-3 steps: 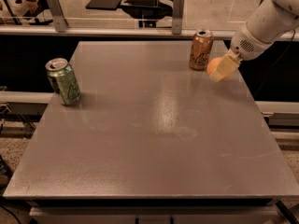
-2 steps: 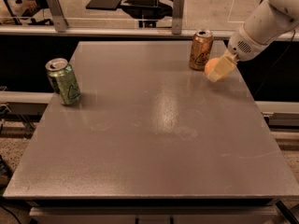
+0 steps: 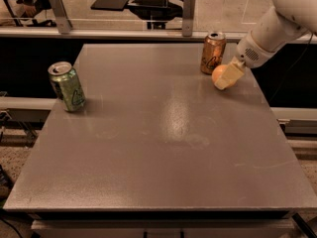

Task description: Move orange near orange can

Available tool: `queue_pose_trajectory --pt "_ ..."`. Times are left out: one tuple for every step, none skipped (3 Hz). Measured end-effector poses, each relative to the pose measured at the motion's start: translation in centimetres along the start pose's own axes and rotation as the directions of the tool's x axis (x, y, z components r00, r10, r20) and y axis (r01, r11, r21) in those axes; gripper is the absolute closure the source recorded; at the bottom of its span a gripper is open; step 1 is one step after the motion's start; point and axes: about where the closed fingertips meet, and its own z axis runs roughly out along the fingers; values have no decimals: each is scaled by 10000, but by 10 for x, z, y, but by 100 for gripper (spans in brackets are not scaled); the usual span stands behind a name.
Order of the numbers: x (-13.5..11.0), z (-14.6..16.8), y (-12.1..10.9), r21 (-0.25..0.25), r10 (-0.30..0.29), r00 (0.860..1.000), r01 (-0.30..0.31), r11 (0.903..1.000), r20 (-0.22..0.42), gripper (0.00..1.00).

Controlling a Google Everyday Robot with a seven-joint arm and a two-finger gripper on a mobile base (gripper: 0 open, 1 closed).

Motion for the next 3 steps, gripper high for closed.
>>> queue_pose_trajectory --pt "0 6 1 -31 -9 10000 9 10000 19 34" --pt "0 12 3 -205 11 10000 -10 9998 51 0" --pt "0 12 3 -207 11 10000 -10 9998 51 0"
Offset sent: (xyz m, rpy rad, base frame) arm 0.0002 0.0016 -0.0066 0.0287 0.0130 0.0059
